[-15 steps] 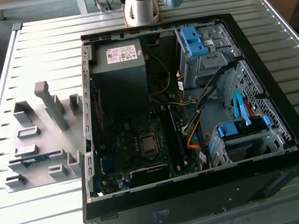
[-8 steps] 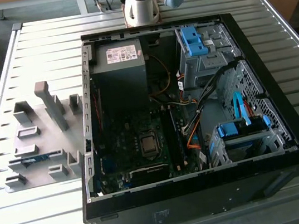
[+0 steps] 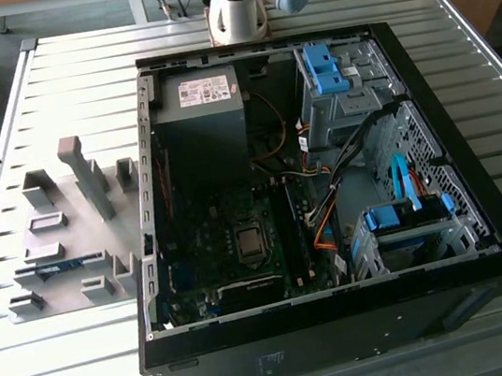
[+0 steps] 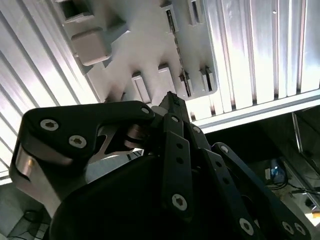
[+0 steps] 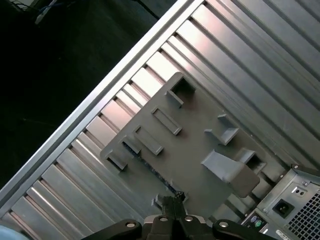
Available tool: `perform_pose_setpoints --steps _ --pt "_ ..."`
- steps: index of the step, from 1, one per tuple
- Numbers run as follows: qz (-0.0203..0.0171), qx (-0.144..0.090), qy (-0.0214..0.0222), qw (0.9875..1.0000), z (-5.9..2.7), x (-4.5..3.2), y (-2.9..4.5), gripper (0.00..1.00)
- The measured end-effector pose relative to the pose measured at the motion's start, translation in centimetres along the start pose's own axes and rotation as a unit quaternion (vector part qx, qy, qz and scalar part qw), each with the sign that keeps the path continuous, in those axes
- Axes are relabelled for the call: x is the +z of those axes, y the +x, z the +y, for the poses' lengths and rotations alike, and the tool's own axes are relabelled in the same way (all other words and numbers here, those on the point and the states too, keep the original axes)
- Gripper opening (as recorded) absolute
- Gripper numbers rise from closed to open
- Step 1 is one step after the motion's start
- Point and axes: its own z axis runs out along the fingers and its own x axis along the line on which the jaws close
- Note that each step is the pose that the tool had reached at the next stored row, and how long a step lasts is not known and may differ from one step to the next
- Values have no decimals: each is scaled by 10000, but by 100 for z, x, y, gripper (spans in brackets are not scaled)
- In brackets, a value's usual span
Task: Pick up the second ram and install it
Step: 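Pick up the second ram and move it above second insertion slot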
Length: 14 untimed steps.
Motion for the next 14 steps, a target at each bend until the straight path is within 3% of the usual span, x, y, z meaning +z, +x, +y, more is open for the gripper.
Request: perform_pose_setpoints --steps 3,7,11,14 --pt "2 -267 0 9996 0 13 0 10" --pt "5 -635 1 9980 0 31 0 10" --pt "9 -993 1 9951 -1 48 0 10" --pt "11 -1270 1 9919 -1 62 0 10"
